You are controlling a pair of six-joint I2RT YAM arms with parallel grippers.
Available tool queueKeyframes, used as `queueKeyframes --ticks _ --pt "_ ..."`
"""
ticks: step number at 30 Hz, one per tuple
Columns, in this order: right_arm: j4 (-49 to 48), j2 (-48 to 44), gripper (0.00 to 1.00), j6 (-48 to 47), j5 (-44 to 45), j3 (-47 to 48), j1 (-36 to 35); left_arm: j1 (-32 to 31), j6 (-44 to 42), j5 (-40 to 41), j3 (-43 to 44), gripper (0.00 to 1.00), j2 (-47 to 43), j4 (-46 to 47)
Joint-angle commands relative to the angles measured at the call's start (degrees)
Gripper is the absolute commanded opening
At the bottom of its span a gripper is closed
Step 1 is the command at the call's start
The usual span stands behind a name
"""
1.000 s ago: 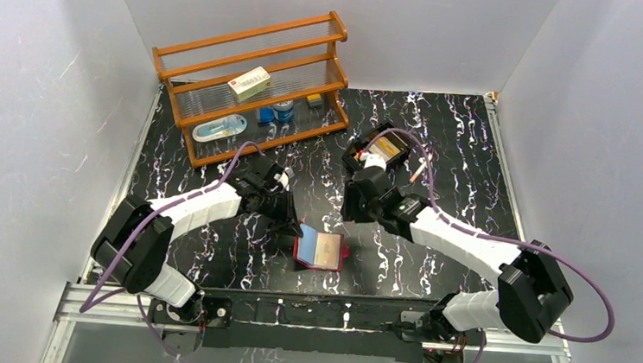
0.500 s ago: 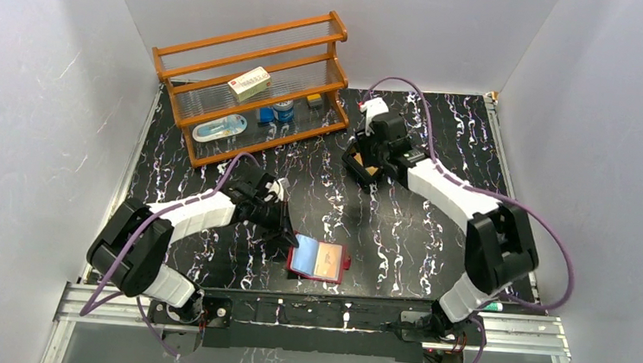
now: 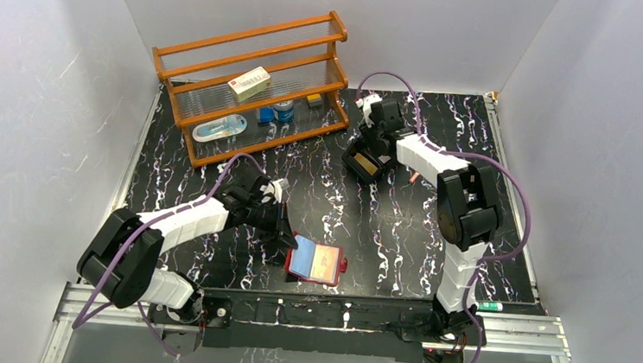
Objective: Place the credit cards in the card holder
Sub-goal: Pick up the credit card from the card box.
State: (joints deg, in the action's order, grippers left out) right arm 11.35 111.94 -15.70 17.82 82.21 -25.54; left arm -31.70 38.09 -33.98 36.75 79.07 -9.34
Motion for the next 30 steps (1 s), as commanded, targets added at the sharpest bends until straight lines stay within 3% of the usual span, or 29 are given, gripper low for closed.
queueKeyframes --ticks 1,8,23,30 --pt "1.17 1.95 0.58 -1.49 -0.88 4.14 1.22 0.2 -0.7 -2.47 -0.94 0.0 -2.54 0.25" --pt "1.1 1.74 0.57 -1.25 -1.46 4.38 1.37 0.15 -0.03 -2.67 -1.8 0.0 -2.95 1.35" --pt "7.08 10.64 0.58 2.18 -5.54 10.14 2.99 0.2 1.29 -2.54 -3.02 0.0 -3.19 2.05" --pt "7.63 7.79 0.39 3.14 -8.29 9.43 3.55 0.17 1.7 -2.4 -3.05 0.0 -2.74 2.44"
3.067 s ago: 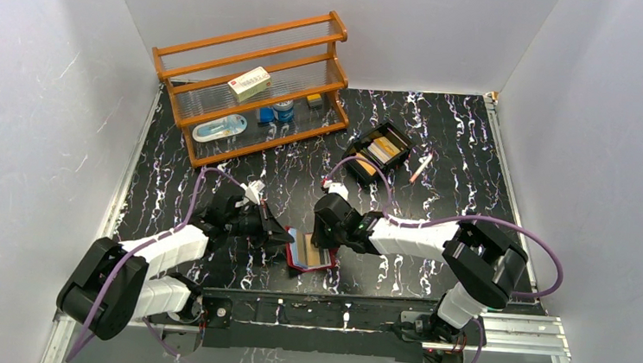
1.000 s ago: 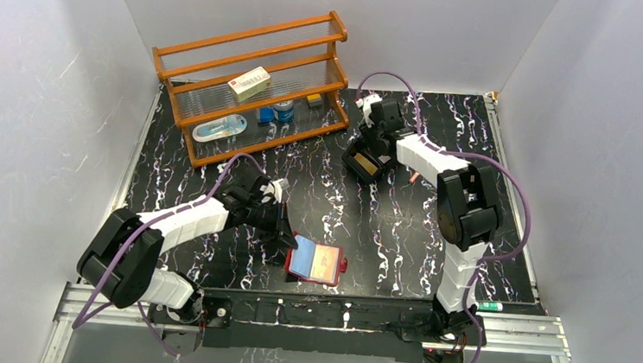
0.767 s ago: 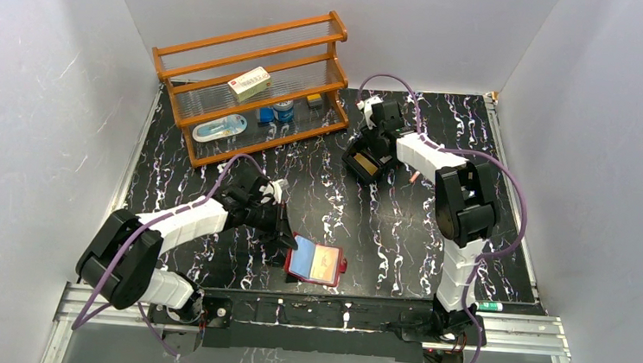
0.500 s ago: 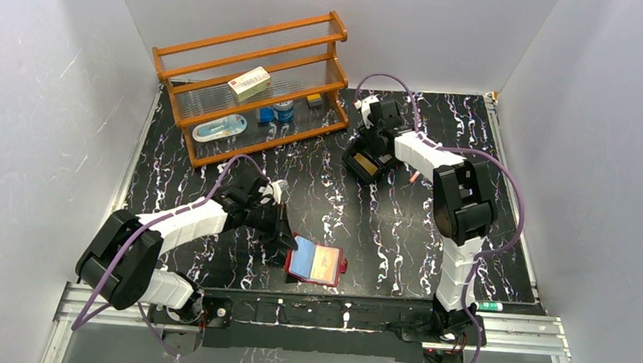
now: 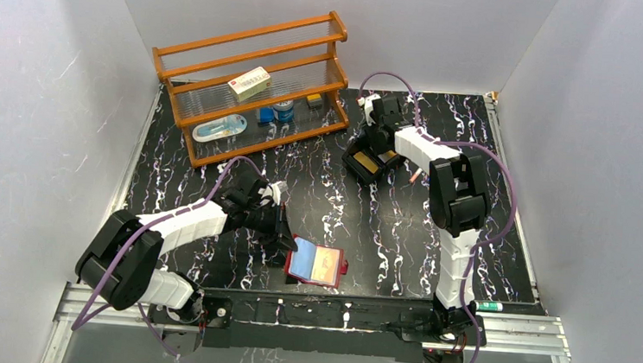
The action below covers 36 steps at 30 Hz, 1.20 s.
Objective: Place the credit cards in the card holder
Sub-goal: Pick up the credit card from the card box.
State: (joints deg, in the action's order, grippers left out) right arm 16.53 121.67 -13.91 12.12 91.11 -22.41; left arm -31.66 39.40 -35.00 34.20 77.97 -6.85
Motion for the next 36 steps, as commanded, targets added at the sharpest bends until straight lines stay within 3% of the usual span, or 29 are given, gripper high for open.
queueKeyframes --ticks 1,6,8,10,11,13,16,21,25,30,32,33,35,36 --pt "2.55 -2.53 0.36 1.34 -2.67 0.48 0.42 0.13 0.46 -1.44 -0.56 0.0 -1.54 0.11" --pt "3.52 -5.4 0.26 1.09 -3.9 -0.53 0.44 0.12 0.81 -1.62 -0.76 0.0 -1.25 0.93" --pt "3.43 -6.56 0.09 0.82 -4.37 -1.24 0.4 0.13 1.17 -2.01 -1.02 0.0 -1.03 1.69" --pt "3.76 -7.49 0.0 0.82 -3.76 -1.02 0.44 0.19 1.46 -2.09 -1.56 0.0 -1.41 2.01" --pt "3.65 -7.74 0.01 0.61 -3.33 -0.89 0.37 0.17 1.58 -2.14 -1.74 0.0 -1.46 2.19" --pt "4.67 -6.65 0.14 0.39 -2.33 0.08 0.39 0.15 1.78 -2.35 -1.81 0.0 -1.35 2.62" --pt "4.99 -5.83 0.02 -0.08 -2.42 0.12 0.42 0.13 1.85 -2.47 -1.98 0.0 -1.42 2.74" --pt "5.66 -6.3 0.16 0.63 -4.82 0.75 0.41 0.11 1.91 -2.56 -2.05 0.0 -1.14 3.05" --pt "5.88 -6.53 0.01 0.68 -5.63 1.29 0.37 0.11 2.0 -2.75 -1.99 0.0 -0.81 3.34" --pt "5.78 -6.71 0.0 1.83 -7.13 1.71 0.43 0.14 2.09 -2.73 -2.04 0.0 -0.81 3.41" --pt "6.09 -6.63 0.16 2.21 -7.57 2.02 0.42 0.11 2.09 -2.84 -2.07 0.0 -0.79 3.42" --pt "6.2 -6.62 0.18 2.22 -7.89 2.12 0.44 0.16 2.15 -2.83 -2.12 0.0 -0.8 3.49" --pt "6.52 -6.37 0.0 2.03 -8.35 2.46 0.42 0.11 2.17 -2.8 -2.21 0.0 -0.97 3.56" --pt "6.79 -6.36 0.0 1.85 -9.13 2.52 0.47 0.11 2.18 -2.75 -2.2 0.0 -0.98 3.6"
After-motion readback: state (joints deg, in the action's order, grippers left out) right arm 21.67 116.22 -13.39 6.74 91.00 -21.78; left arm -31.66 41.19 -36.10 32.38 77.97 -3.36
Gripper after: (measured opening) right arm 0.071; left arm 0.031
